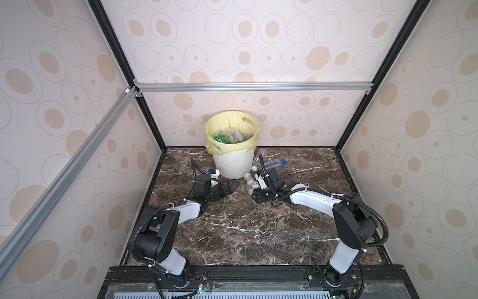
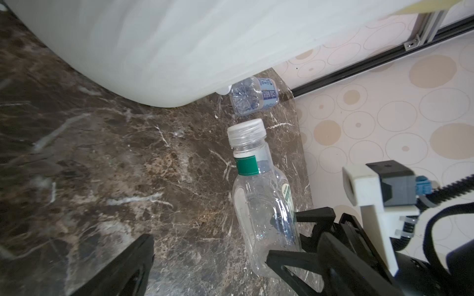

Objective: Throw the plastic bottles in the bin
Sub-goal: 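Lift the bottle upright with the right gripper while the left approaches its neck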

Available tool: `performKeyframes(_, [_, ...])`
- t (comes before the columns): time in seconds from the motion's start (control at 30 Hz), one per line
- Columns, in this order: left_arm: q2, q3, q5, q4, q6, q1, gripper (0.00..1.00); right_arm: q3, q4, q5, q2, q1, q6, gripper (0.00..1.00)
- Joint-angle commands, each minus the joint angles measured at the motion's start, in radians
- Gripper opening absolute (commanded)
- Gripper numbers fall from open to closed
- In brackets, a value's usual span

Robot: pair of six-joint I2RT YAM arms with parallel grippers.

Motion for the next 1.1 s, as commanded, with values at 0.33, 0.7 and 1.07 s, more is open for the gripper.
performKeyframes(0.33, [0.062, 0.13, 0.086, 0.181, -0.097, -0.056, 0.94, 0.005, 0.061, -0.153, -0.088, -0.013, -0.013, 0.53])
performKeyframes(0.7, [0.059, 0.131, 0.08, 0.174, -0.086, -0.085, 0.86, 0.017, 0.075, -0.18, -0.113, -0.02, -0.01, 0.53])
performKeyframes(1.07, [0.071, 0.139, 0.073, 0.184, -0.101, -0.116, 0.81, 0.009, 0.107, -0.174, -0.141, -0.022, -0.007, 0.53])
